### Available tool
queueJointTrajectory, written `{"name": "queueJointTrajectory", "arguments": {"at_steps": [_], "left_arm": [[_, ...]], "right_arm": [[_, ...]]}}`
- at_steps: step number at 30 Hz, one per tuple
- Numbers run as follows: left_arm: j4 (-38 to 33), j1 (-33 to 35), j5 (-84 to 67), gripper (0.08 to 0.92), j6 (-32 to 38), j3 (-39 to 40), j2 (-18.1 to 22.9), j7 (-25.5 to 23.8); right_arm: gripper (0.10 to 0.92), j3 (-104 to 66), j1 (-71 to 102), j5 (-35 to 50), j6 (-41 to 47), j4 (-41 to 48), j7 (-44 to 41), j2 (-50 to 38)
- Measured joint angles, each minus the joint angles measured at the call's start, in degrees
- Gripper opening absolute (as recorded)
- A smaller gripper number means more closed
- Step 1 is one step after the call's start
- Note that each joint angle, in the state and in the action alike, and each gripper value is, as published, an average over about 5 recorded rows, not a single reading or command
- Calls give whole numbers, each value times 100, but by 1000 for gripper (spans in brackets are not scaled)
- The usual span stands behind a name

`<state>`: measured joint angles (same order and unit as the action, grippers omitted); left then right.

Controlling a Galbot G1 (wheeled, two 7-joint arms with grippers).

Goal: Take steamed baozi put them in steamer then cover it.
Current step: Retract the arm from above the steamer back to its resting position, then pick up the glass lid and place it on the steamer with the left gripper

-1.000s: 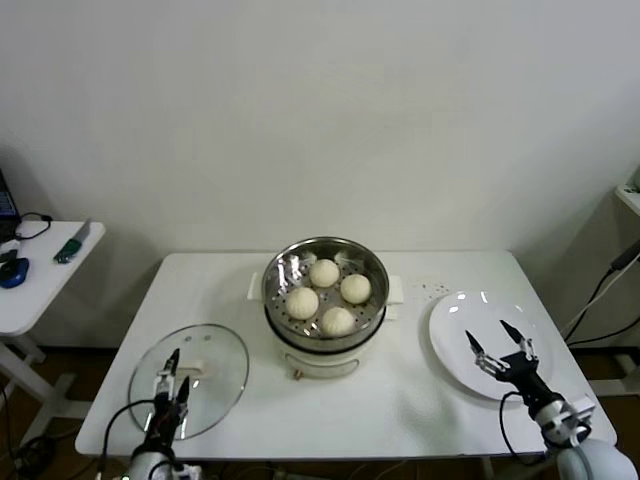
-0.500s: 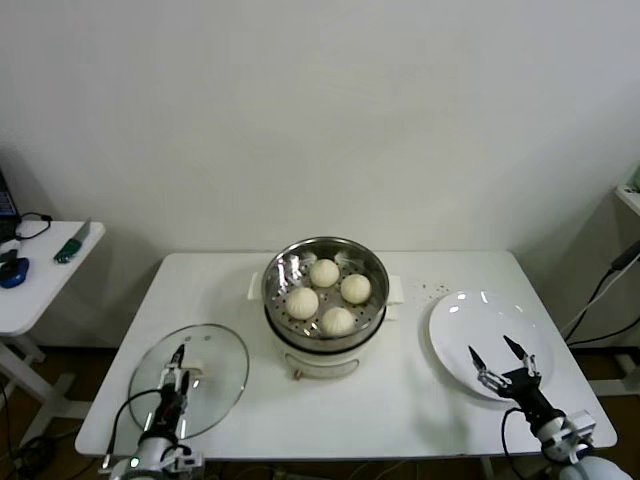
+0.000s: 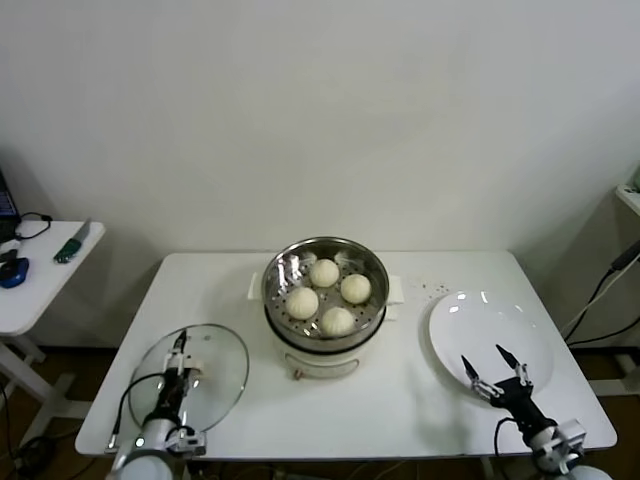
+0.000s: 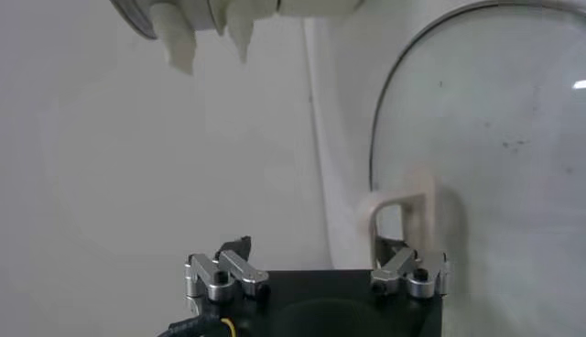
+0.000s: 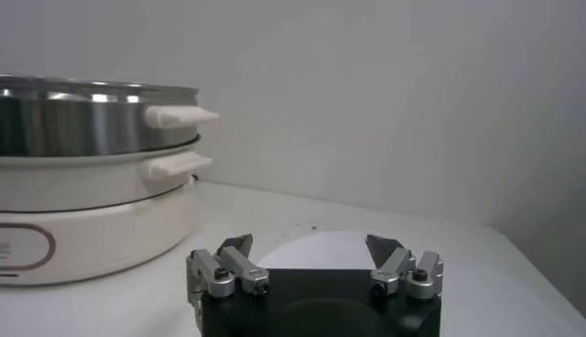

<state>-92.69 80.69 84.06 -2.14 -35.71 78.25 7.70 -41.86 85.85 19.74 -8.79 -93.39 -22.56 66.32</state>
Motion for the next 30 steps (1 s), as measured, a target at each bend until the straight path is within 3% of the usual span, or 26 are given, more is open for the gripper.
{"name": "queueJointTrajectory", "arguments": {"at_steps": [6,24,30], "left_arm": [[113,-72,-79,736,34,20,-5,-17],[131,-56,-326,217,56,50,-87,-31],[-93,48,-459,150,-47,54,-202,-45]], "right_arm": [[823,14,0,-111,-27,23,-30,89],[823,-18,10,-248,-95,65,-73,201],[823,-35,11,-257,-104,69,-78,175]]}}
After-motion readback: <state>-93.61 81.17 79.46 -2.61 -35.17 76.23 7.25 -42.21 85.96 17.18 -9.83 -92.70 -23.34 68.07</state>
